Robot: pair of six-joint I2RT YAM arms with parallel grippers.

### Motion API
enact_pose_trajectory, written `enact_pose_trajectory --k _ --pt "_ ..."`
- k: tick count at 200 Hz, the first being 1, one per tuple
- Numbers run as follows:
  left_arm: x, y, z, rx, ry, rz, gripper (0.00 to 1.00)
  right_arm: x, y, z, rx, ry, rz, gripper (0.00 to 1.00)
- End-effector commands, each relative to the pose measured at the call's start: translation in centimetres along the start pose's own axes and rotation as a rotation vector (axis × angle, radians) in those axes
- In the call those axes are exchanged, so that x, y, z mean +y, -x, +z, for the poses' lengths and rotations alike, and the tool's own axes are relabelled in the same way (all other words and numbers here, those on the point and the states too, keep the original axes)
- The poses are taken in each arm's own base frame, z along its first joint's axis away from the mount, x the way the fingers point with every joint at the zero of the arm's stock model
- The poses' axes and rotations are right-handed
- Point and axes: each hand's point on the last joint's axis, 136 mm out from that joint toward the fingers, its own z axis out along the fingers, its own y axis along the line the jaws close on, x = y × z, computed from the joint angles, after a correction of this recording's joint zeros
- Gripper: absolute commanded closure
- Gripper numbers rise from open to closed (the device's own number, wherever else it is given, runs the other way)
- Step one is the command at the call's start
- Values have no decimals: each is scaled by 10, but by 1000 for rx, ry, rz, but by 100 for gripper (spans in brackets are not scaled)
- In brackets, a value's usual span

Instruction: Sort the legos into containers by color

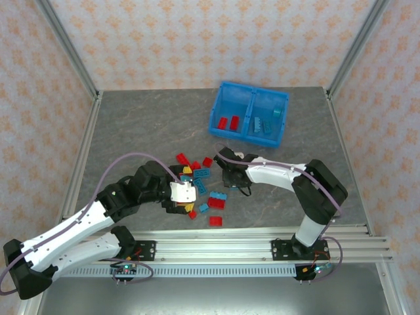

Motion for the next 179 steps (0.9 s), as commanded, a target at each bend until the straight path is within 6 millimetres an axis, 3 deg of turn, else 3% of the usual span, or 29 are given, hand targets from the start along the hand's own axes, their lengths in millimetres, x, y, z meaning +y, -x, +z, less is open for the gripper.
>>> enact_pose_trajectory --k 1,31,48,93,121,143,167,179 --pt "5 9 -8 -23 5 11 0 -3 10 -9 -52 -9 4 62" --pt "6 9 -8 -22 8 7 0 -4 7 -2 -33 -27 3 63" --pt "6 9 -8 -22 10 7 0 -5 11 -8 -64 -14 19 64" --pt "7 10 -9 -27 15 6 0 -25 53 -67 -240 -27 65 65" --pt "12 16 -14 -61 52 2 0 -57 97 -109 -371 -59 121 64" --pt "16 17 -17 -72 81 0 0 -88 141 -129 -435 -93 172 64" --pt "17 17 -16 -66 84 -4 0 -119 191 -124 -464 -108 243 64" --pt "17 17 -17 -68 83 -6 0 -131 215 -109 -450 -118 266 64"
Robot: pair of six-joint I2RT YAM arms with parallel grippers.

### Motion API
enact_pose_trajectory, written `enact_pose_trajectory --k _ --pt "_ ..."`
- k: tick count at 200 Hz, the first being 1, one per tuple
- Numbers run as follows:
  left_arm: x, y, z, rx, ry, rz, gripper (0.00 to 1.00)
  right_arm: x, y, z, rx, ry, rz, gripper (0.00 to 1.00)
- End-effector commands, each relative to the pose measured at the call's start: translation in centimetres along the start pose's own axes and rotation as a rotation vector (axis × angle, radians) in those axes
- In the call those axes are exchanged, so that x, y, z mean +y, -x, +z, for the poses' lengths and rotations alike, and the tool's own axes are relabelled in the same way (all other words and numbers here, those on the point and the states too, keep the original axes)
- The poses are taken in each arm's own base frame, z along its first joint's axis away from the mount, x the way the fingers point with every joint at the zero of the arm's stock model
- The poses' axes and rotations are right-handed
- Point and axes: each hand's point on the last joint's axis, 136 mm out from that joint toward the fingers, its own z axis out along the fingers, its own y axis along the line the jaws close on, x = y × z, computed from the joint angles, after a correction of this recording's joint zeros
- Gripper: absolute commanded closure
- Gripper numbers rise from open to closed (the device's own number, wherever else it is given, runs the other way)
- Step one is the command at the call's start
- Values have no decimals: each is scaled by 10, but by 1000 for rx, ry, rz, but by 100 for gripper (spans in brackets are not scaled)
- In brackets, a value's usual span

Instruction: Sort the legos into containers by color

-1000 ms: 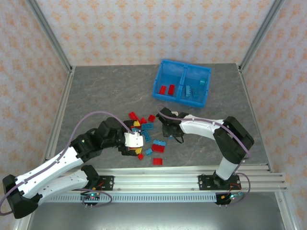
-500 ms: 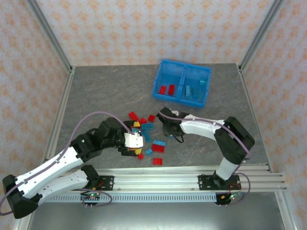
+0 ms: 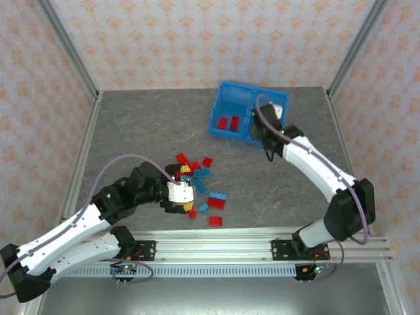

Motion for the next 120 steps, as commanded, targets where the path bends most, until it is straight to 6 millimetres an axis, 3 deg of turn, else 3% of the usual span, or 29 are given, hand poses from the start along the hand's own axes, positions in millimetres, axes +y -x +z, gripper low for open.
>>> enact_pose_trajectory --k 1,46,72,86,97,120 --pt "12 10 -5 -29 45 -10 0 -14 26 41 15 -54 -25 64" --pt "15 10 -5 -26 61 -22 0 -22 74 125 58 -107 11 65" --pt "19 8 -4 -18 80 -29 0 -19 79 157 93 -109 23 63" --pt "22 8 -4 -14 96 -40 0 -16 81 165 104 -108 16 59" --pt "24 7 -3 -10 104 -51 0 -13 85 164 112 -105 9 50" --pt "30 7 0 -5 126 -87 0 -12 99 141 90 -97 9 36"
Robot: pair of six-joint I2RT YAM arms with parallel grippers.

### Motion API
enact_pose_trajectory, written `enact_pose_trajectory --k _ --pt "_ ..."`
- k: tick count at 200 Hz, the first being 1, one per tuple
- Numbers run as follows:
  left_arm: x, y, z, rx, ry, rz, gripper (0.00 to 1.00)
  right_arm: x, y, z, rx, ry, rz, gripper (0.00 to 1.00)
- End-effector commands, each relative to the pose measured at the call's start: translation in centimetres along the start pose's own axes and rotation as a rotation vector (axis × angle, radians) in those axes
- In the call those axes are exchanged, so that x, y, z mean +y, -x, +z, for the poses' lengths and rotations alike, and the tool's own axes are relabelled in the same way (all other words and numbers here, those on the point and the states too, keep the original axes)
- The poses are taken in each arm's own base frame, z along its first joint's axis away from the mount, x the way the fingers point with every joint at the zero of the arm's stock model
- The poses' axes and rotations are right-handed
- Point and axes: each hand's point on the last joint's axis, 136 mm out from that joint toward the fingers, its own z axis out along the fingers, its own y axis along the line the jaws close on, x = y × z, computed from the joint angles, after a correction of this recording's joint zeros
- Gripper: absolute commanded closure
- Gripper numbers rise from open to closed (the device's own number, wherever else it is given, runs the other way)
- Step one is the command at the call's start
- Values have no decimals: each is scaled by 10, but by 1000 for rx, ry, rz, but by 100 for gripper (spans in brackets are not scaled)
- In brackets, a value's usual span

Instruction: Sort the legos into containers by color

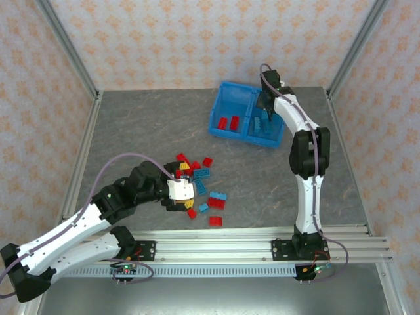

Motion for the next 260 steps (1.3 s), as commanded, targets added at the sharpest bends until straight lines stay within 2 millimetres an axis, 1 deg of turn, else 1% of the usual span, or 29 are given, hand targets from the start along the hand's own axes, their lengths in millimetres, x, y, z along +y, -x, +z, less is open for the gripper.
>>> enact_pose_trajectory --k 1,6,10,23,25,33,43,62,63,71,82,92,97,101,108,123,132,144,155,163,174,192,209,217,238,246,253,255,260 --pt "20 9 -1 -17 78 -49 0 0 19 -41 -27 14 -6 36" --pt "21 10 -1 -18 82 -55 0 -1 18 -45 -27 16 -3 36" --pt "22 10 0 -18 87 -65 0 -2 20 -54 -36 24 1 36" --pt "27 11 1 -19 105 -96 0 -4 12 -73 -24 57 4 36" --pt "28 11 0 -19 111 -101 0 -3 13 -80 -30 68 7 36" --pt "32 11 1 -18 130 -126 0 -2 1 -93 -10 98 6 36" --pt "37 11 3 -13 151 -155 0 0 -13 -119 5 159 8 35" --pt "44 5 8 21 187 -211 0 15 -61 -174 62 335 -10 32" --pt "45 5 8 23 188 -214 0 15 -67 -174 74 340 -14 32" --pt "47 3 12 33 190 -236 0 22 -90 -200 87 419 -27 29" --pt "46 2 18 41 176 -271 0 28 -133 -228 122 508 -51 26" --pt "46 3 24 48 160 -310 0 30 -169 -248 144 572 -67 23" --pt "46 4 26 54 146 -331 0 28 -185 -254 159 588 -65 21" --pt "46 5 29 58 137 -349 0 27 -196 -263 159 616 -66 20" --pt "48 9 31 60 129 -395 0 22 -220 -268 192 644 -65 19" --pt "61 19 32 52 178 -531 0 6 -259 -273 255 666 -38 18" --pt "70 21 33 46 226 -636 1 -5 -278 -276 289 668 -25 18" --pt "82 14 36 88 301 -817 3 -18 -295 -280 315 662 -5 18" --pt "87 6 43 155 341 -934 5 -27 -303 -285 319 668 18 18" --pt "85 -7 54 242 360 -1001 7 -29 -305 -290 314 683 39 18" --pt "83 -14 71 334 350 -1054 10 -30 -303 -296 299 709 62 18" --pt "84 -31 103 483 345 -1069 16 -25 -301 -304 295 750 58 18" --pt "90 -47 133 531 313 -1080 20 -24 -301 -306 297 747 19 18" --pt "91 -59 148 564 299 -1065 21 -26 -300 -305 295 730 2 18" --pt "92 -80 177 625 249 -1068 23 -28 -296 -303 282 698 -16 17" --pt "93 -86 186 635 237 -1071 24 -27 -295 -303 277 702 -13 17" --pt "97 -85 191 627 227 -1070 24 -25 -293 -302 271 708 -6 16" --pt "93 -91 197 647 218 -1068 24 -25 -293 -302 270 708 -3 16" --pt "92 -96 203 661 210 -1065 25 -23 -292 -302 266 715 4 16"
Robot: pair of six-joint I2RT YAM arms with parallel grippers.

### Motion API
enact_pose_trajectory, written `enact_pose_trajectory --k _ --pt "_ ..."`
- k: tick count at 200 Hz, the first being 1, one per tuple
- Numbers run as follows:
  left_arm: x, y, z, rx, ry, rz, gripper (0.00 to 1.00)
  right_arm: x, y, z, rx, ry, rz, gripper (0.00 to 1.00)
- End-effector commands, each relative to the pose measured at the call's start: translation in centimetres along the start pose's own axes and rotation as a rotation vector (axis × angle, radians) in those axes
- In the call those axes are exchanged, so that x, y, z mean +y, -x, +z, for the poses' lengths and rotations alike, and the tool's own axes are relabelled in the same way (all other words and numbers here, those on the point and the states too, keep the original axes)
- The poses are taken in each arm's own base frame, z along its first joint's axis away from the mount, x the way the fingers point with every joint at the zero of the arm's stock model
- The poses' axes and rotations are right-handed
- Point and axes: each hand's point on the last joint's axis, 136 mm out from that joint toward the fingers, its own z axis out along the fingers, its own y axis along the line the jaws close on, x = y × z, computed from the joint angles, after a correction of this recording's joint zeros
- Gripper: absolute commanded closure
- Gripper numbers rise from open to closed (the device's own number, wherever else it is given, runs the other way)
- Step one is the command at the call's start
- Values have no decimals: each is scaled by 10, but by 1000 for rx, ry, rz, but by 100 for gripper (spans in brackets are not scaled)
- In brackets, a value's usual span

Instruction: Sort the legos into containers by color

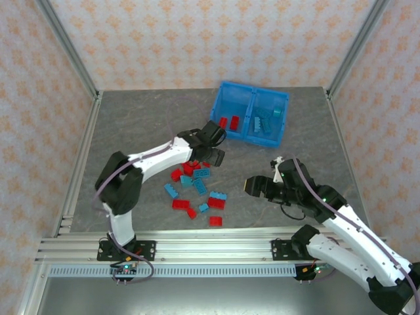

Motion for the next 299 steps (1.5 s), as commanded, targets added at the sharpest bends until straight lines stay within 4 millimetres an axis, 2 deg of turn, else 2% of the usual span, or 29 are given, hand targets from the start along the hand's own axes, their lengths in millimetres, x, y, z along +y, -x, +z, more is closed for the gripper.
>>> enact_pose_trajectory --k 1,34,51,86,110,121,127,136,165,179,195,216,238,275,299 --pt "-3 10 9 33 -30 10 25 8 9 -6 -43 16 -15 16" --pt "0 9 38 94 -19 2 36 5 10 2 -46 15 6 15" --pt "1 1 49 115 -22 -16 37 3 11 2 -47 1 3 15" --pt "3 -15 50 136 -28 -11 33 1 11 -1 -50 -18 -12 14" --pt "3 -28 52 170 -37 -5 36 3 13 1 -52 -13 -5 14" --pt "5 -34 55 186 -29 -2 42 3 14 2 -54 -12 -1 14" --pt "5 -35 56 187 -26 -2 53 4 15 2 -55 -13 2 14" --pt "6 -38 58 186 -24 -1 62 4 15 1 -55 -12 4 14" --pt "3 -31 54 152 -45 -9 65 5 17 -2 -62 -16 8 14" --pt "-1 -16 41 105 -70 -21 69 5 18 -3 -68 -19 11 14" --pt "-6 11 19 17 -102 -37 73 6 22 -5 -87 -20 15 14" --pt "-3 61 -14 -137 -83 -48 71 8 28 -8 -124 -17 19 14" --pt "7 116 -33 -269 -8 -47 69 9 34 -11 -150 -21 17 14" --pt "21 199 -20 -387 38 -102 70 8 35 -14 -157 -32 17 14" --pt "22 237 -4 -448 49 -109 70 7 34 -16 -158 -39 22 14"
